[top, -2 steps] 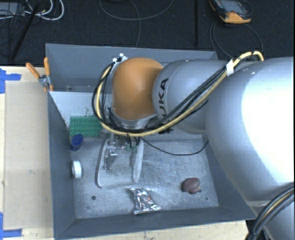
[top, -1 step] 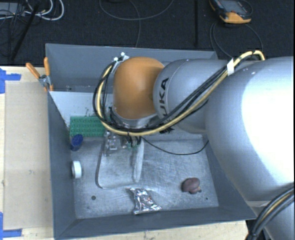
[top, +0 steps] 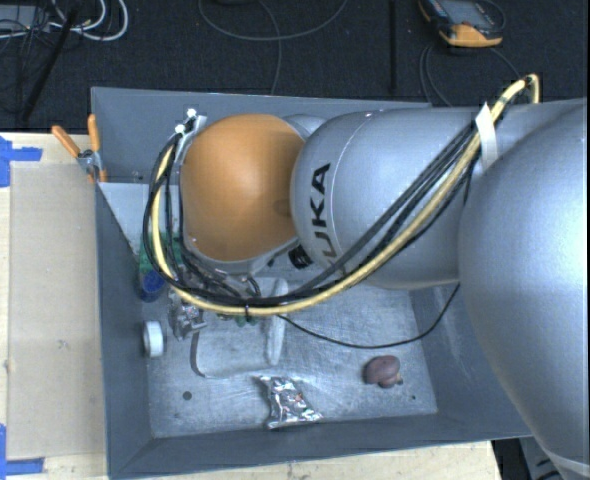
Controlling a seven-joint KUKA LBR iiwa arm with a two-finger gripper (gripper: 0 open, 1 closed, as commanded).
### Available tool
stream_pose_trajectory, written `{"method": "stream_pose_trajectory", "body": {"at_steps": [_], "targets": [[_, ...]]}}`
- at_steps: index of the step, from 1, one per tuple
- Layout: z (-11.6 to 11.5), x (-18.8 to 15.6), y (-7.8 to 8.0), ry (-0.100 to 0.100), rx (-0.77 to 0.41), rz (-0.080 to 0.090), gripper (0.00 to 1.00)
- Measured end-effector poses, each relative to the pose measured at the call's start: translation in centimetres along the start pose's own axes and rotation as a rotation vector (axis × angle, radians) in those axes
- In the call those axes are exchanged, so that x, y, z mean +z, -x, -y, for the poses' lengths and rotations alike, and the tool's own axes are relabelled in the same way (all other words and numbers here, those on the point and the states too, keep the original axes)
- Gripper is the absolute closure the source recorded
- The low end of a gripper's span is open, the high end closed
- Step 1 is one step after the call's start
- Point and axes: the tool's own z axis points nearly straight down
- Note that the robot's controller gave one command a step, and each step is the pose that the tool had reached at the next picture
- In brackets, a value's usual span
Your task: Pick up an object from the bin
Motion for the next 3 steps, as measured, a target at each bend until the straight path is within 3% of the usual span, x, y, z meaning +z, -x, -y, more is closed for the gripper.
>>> {"method": "stream_pose_trajectory", "body": {"at_steps": [1, 2, 3], "targets": [[5.2, 0.7, -7.0, -0.003, -0.038, -0.012, 1.0], [6.5, 0.4, -5.6, -0.003, 0.35, -0.003, 1.0], [9.4, 6.7, -8.6, -0.006, 0.57, -0.011, 1.0]]}}
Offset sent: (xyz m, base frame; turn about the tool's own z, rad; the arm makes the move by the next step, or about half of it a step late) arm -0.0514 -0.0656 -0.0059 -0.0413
